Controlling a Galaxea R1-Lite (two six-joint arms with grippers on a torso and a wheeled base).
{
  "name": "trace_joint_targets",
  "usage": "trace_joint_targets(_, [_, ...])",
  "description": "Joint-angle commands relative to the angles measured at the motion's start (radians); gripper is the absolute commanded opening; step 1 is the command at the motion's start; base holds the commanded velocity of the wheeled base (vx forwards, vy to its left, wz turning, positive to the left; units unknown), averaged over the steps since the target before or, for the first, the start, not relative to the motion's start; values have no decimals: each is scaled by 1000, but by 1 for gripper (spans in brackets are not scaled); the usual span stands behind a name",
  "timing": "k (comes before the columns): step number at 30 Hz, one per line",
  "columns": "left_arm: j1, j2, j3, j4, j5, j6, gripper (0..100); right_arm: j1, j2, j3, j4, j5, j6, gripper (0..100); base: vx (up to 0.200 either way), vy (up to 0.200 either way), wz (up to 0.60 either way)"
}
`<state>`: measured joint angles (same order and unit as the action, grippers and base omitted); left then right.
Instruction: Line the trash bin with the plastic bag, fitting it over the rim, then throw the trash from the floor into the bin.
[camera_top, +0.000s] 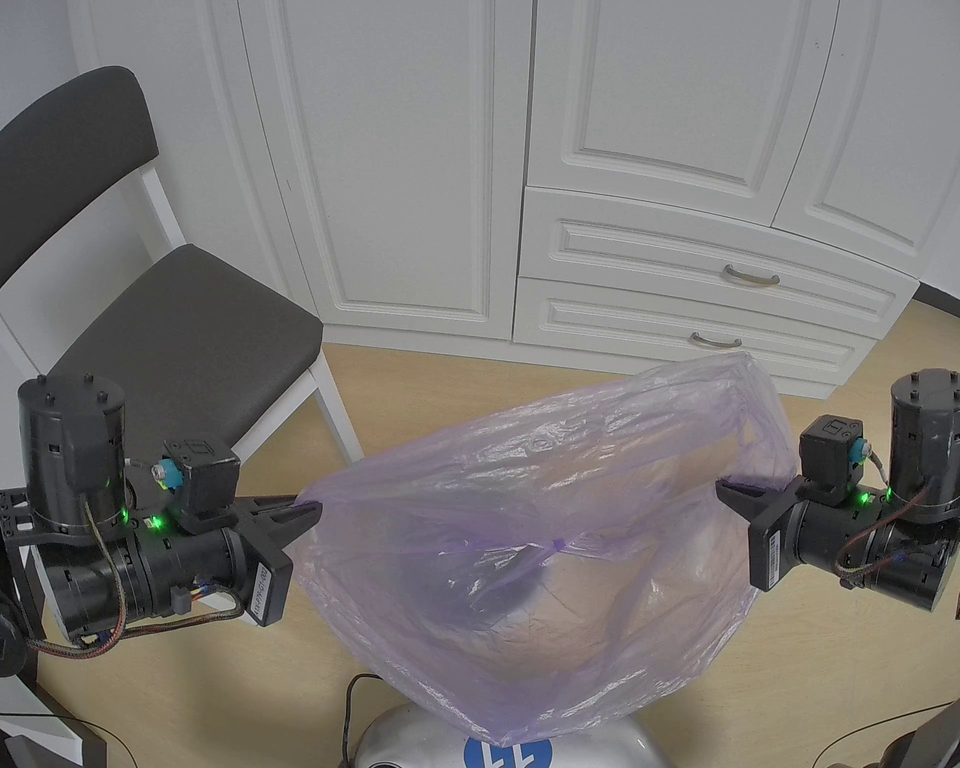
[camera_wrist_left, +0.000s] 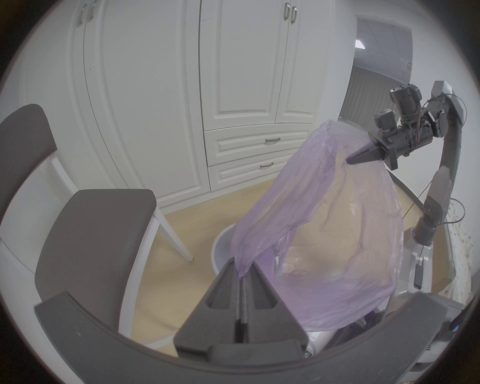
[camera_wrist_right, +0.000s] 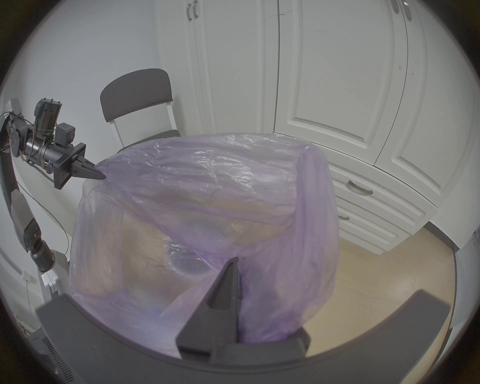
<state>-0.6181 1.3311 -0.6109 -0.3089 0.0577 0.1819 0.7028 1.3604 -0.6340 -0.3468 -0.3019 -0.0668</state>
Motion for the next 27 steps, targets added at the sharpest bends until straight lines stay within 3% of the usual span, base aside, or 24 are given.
trace_joint_targets(1, [38, 17, 8, 1, -1, 19, 0, -5, 25, 11, -1, -2, 1, 0, 0, 0, 0])
trace_joint_targets(8, [93, 0, 8, 1, 1, 62, 0, -8, 51, 16, -1, -51, -4, 0, 0, 0, 0])
trace_joint_targets(11, [141, -38, 31, -1, 1, 96, 0, -8, 51, 37, -1, -121, -54, 0, 0, 0, 0])
trace_joint_targets(14, [153, -67, 34, 1, -4, 102, 0, 0, 45, 47, -1, -149, -91, 0, 0, 0, 0])
trace_joint_targets(27, [216, -46, 28, 1, -4, 105, 0, -45, 17, 109, -1, -158, -203, 0, 0, 0, 0])
